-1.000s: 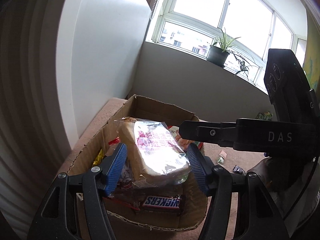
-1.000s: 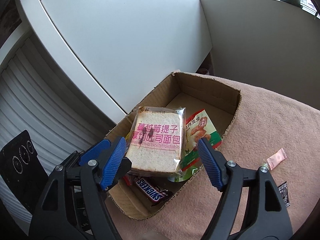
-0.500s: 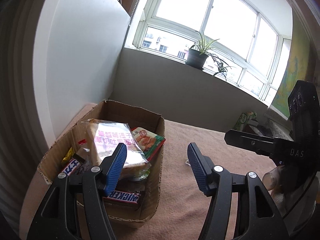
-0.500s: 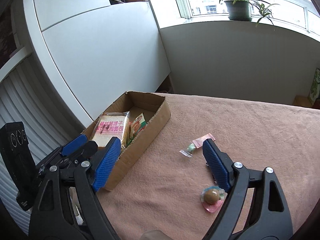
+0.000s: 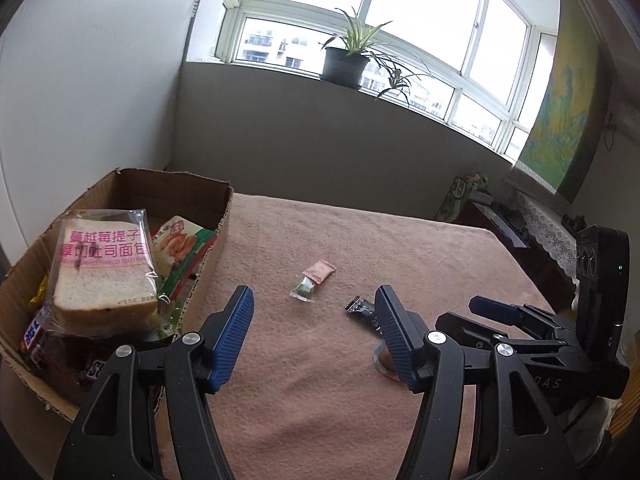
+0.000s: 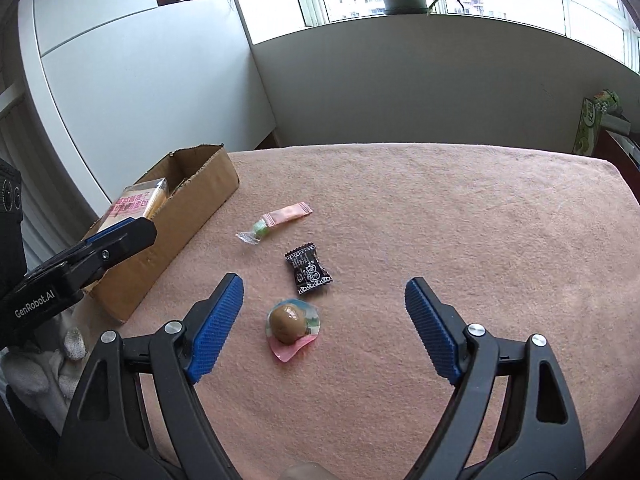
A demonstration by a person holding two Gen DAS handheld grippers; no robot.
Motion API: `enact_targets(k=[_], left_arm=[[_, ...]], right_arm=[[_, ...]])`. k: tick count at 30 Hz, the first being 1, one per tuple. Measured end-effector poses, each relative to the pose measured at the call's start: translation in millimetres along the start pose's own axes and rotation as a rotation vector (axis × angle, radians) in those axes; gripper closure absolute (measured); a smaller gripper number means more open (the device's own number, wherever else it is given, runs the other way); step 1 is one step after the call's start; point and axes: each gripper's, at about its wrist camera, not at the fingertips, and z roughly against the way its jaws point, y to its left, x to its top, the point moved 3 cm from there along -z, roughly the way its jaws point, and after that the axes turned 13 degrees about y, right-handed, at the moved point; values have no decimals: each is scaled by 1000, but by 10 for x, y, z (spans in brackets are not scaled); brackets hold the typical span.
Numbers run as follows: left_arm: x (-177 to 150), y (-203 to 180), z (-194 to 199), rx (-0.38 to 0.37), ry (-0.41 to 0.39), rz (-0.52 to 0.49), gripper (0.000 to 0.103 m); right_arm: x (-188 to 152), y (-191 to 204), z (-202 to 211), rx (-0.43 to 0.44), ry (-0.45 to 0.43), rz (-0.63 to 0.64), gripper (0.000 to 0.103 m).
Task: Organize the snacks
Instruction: 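Grasp the green candy with the left tool while the right tool grasps the egg snack, then carry the green candy and egg snack over the box with both tools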
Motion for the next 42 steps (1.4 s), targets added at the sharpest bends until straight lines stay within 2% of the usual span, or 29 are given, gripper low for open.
enact_targets(k=[2,4,6,10,12,13,17,26,33,34,36,38,40,42], left_arm=[[4,7,-94,22,22,4,42],[17,20,-195,13,52,14,42],[32,21,-295,18,76,19,42],[78,-20,-503,45,122,-9,42],[104,-23,-622,65,145,-17,42],[120,-25,-681,70,158,-23,42],[185,-17,-885,95,203,-51,50],[262,-26,-1089,67,262,-66,64],[276,-29,-1194,67,294,-75,67],[278,-33,-1199,72,294,-78,68],[307,-36,-1223,87,294,-83,73],[299,-44,-1217,94,293,-86,81],[292,-48,-1214,97,292,-91,80],[275,-63,-1201,103,291,-101,80]], right_arm=[[-26,38,-41,-4,13,34,17],[-53,111,-83,-15,20,76,17],[-86,171,-131,-6,39,108,24],[-132,236,-266,-20,80,144,28],[-135,251,-333,-19,104,152,37],[-134,262,-360,-17,113,157,38],[-133,326,-437,-31,131,184,39],[-47,379,-614,-44,179,197,39],[-21,428,-669,-78,181,214,39],[-27,434,-666,-88,179,217,40],[-47,436,-646,-101,173,218,49],[-55,411,-620,-100,169,218,54],[-65,388,-595,-98,163,211,61],[-79,377,-570,-90,161,213,61]])
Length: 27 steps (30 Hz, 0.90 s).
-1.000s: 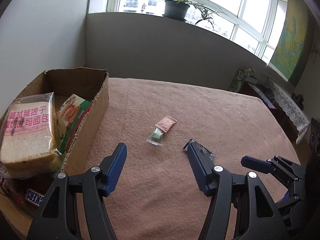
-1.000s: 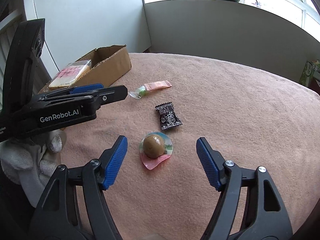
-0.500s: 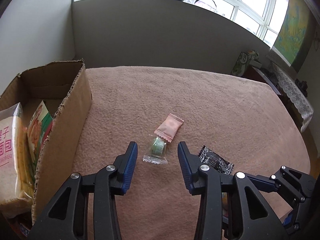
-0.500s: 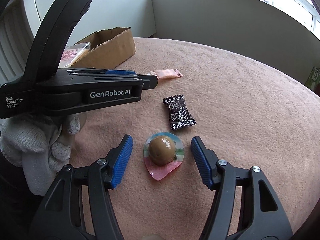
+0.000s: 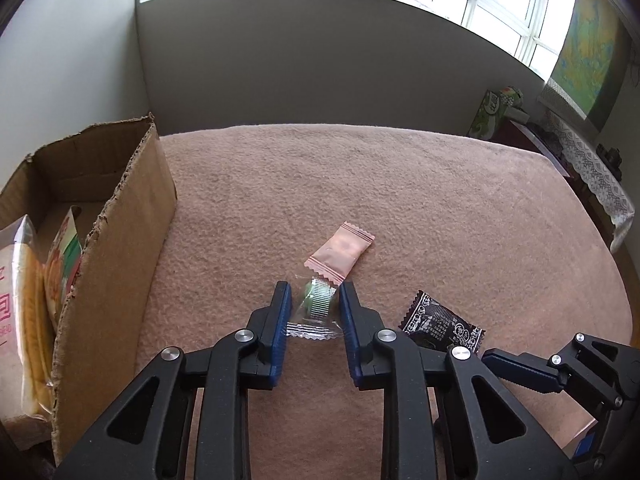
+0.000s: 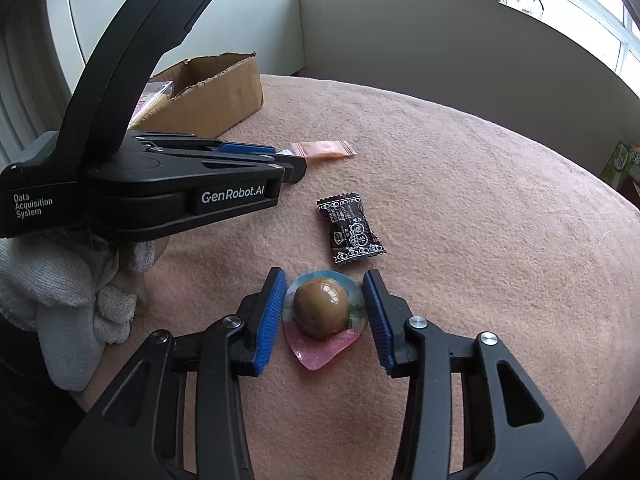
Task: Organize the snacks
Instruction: 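Carry the green candy and egg snack over the box with both tools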
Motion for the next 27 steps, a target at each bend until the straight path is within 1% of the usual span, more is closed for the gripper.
enact_targets(k=[4,7,10,18,24,27], left_arm=[[-78,-22,47,14,-3,-22,81],[-107,-48,85,29,-14,-21,81],[-143,-32,132,29,-26,-12,81],[-219,41,320,-17,-66,30,81],[-275,100,607,-25,-142,58,81],[-313,160,736,-4,-180,69,81]], right_arm=[[-31,21,32,-2,-10,14,63],[-16,-5,58,10,-26,1,64],[-36,-63,125,26,-46,-23,64],[-99,-128,316,46,-83,-49,64],[-12,-97,444,68,-117,-64,64],[56,-70,508,77,-132,-64,64]])
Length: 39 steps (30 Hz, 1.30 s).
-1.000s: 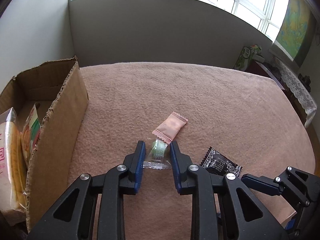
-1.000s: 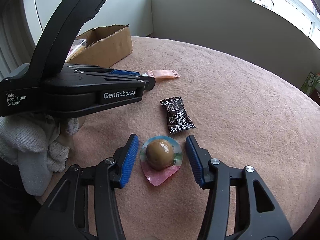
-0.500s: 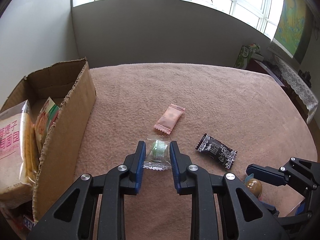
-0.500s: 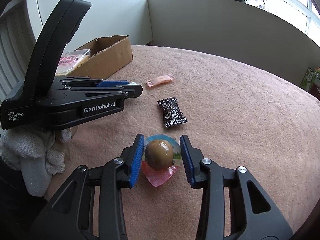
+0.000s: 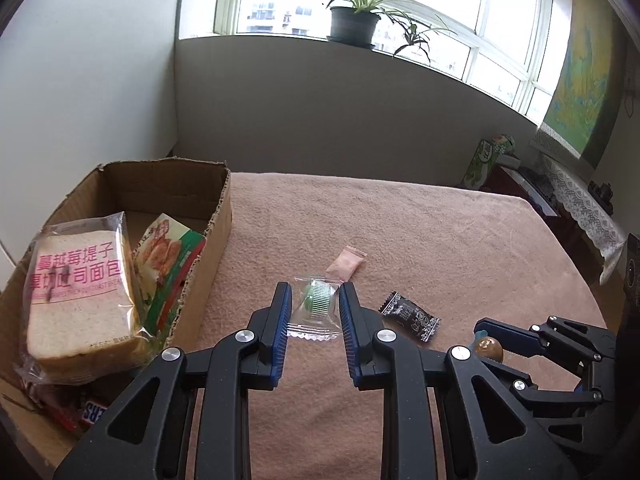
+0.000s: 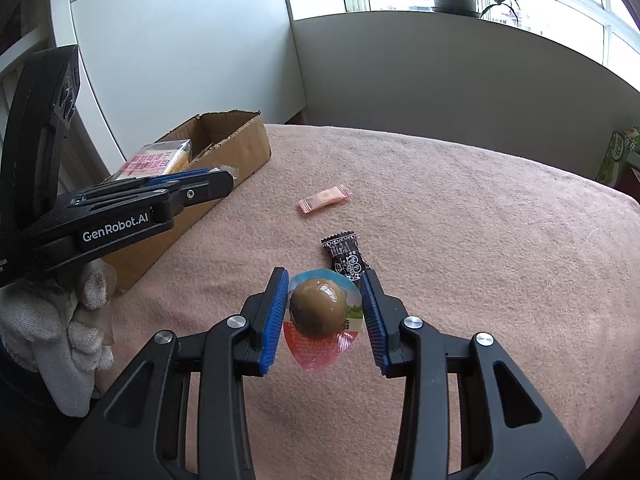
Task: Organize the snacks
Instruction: 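Carry the green candy and egg snack over the box with both tools, then open both tools to drop the snacks into the box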
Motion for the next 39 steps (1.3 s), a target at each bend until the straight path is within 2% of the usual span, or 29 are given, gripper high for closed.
enact_targets(k=[11,22,30,39], left_arm=[[-136,289,333,63,-87,30,80],[-300,781,568,101,-136,122,80],[-455,1085,631,80,-136,187,80],[-518,1048,613,53,-125,165,80]], right_arm=[[529,300,23,71,-57,1,64],[1014,833,-227,157,-71,32,64],[1170,1137,-549,243,-35,24,64],[1219,1239,-747,281,-10,11,64]])
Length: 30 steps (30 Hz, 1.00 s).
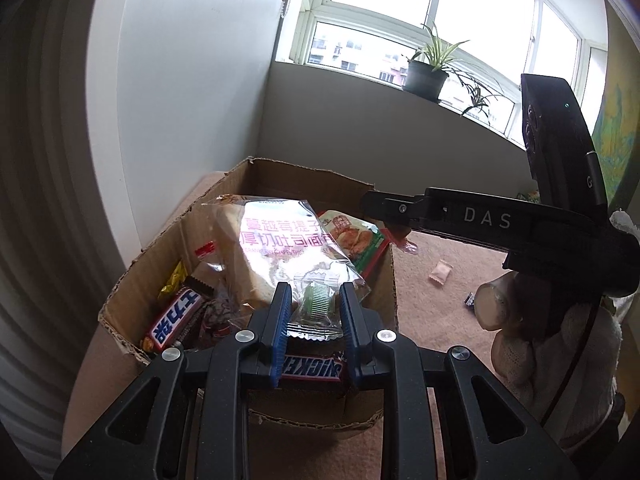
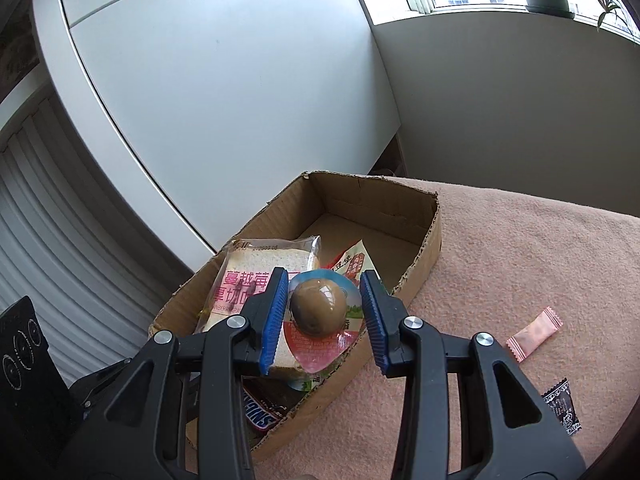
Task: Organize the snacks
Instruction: 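Open both tools to drop the snacks into the box, then grasp the pink candy with the left tool while the right tool grasps the dark candy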
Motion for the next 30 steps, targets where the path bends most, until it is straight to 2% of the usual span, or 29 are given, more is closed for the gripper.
enact_targets(k=[5,7,8,9,10,12,14,15,22,30], left_arm=[[-70,-59,-23,-8,19,-27,80],[-82,-69,-61,5,31,-30,80],[-86,-64,-70,6,35,-25,80],[-82,-57,-71,6,34,-19,80],[-78,-53,-66,6,34,-14,79],[-70,-52,-46,0,28,-8,69],[-71,-60,-12,-11,14,-5,50],[-59,-79,-5,-6,7,-8,48],[-26,-129,-10,-1,1,-12,48],[-11,-309,-29,-10,-1,-47,48]], right_arm=[[-12,82,-36,-13,-4,26,61],[-19,86,-1,-23,-18,25,47],[-21,88,23,-27,-33,26,32],[-25,83,60,-31,-51,25,24],[-27,79,98,-35,-65,25,22],[-28,68,167,-40,-80,30,15],[-40,53,227,-53,-96,35,11],[-47,40,260,-61,-103,35,8],[-97,-163,452,-82,-119,12,7],[-284,-569,755,-210,-131,-3,7]])
